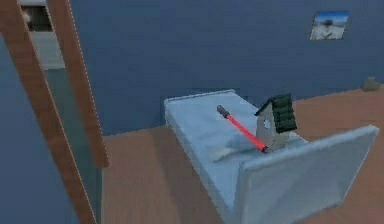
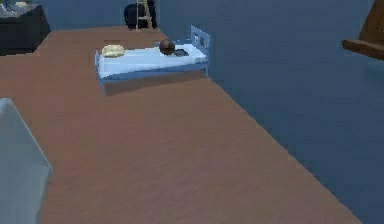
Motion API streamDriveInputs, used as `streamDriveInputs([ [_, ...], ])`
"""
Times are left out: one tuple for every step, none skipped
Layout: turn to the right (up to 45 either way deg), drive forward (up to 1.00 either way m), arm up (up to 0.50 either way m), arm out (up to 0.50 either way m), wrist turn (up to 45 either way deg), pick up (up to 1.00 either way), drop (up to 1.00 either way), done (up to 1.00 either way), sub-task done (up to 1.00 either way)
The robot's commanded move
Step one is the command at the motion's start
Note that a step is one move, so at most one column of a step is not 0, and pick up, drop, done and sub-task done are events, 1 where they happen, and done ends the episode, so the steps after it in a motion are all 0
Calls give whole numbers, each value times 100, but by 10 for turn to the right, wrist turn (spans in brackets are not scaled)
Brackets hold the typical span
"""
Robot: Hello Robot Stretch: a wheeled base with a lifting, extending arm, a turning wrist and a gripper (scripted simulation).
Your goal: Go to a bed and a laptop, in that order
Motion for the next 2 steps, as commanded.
streamDriveInputs([
  [0,45,0,0,0,0,0,0,0],
  [-300,0,0,0,0,0,0,0,0],
])
